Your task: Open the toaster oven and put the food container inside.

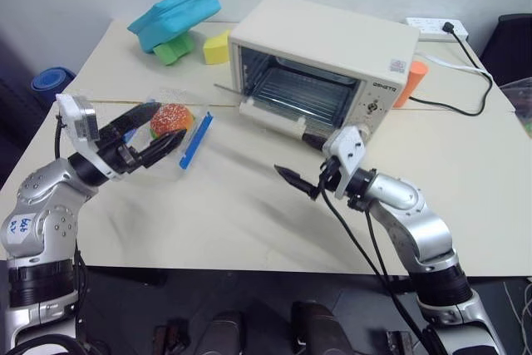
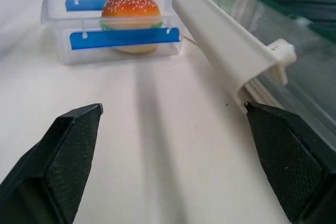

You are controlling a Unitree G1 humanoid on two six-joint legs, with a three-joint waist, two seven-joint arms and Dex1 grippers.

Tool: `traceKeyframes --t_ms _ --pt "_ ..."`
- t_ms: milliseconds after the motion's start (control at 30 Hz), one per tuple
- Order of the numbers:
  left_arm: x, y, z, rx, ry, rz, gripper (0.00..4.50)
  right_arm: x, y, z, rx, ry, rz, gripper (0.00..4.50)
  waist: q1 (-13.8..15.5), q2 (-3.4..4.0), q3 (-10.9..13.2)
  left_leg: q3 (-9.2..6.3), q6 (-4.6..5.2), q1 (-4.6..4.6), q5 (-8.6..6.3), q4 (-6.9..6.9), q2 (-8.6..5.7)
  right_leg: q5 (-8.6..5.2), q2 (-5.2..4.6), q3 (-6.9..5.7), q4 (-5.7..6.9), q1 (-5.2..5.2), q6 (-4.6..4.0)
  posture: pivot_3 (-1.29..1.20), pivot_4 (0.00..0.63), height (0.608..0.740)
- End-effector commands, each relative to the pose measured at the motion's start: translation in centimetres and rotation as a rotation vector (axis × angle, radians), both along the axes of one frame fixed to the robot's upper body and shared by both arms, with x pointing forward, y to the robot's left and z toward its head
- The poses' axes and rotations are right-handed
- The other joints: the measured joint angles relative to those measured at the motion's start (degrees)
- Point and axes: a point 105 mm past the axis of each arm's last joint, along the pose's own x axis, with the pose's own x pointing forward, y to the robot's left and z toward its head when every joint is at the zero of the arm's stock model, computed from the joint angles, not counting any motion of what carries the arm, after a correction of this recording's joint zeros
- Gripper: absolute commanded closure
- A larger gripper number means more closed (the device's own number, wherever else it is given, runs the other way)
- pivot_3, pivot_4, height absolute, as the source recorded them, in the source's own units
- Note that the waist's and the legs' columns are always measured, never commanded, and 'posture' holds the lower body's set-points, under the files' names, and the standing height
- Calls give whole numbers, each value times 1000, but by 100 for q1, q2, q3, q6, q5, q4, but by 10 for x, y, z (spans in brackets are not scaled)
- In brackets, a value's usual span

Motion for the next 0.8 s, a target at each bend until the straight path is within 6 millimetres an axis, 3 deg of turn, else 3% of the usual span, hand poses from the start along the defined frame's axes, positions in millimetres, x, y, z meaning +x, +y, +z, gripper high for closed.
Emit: traceKeyframes --t_ms 33,233,400,533,667,800 --pt "25 -3 7 36 -20 28 1143 -8 6 8 -26 -81 41 0 36 -2 0 0 -1 1 0 1 0 0 1 -3 1 0 0 0 150 740" --pt "75 -24 23 53 -64 45 3017 -9 5 3 -47 -96 32 0 69 -10 1 2 -2 -2 2 6 -10 1 9 -34 33 -3 1 0 150 740" --pt "94 -47 26 131 -96 15 4487 -7 1 2 -48 -110 9 0 47 -18 4 16 7 -6 -2 7 -14 4 15 -42 32 -6 8 0 150 740" --pt "91 -65 11 267 -72 -106 4487 -13 -7 -4 -58 -102 -22 0 57 -19 4 20 8 -6 -2 5 -11 4 23 -42 34 -8 9 0 150 740" --pt "86 -70 0 350 -68 -168 4487 -24 -24 -13 -48 -75 -82 0 65 -21 6 21 9 -9 -3 9 -11 4 28 -38 35 -9 9 0 150 740" --pt "83 -73 -22 456 -42 -196 4487 -57 -54 -36 -69 -11 -134 0 104 -23 7 19 12 -9 -4 12 -10 5 29 -37 36 -7 10 0 150 740"
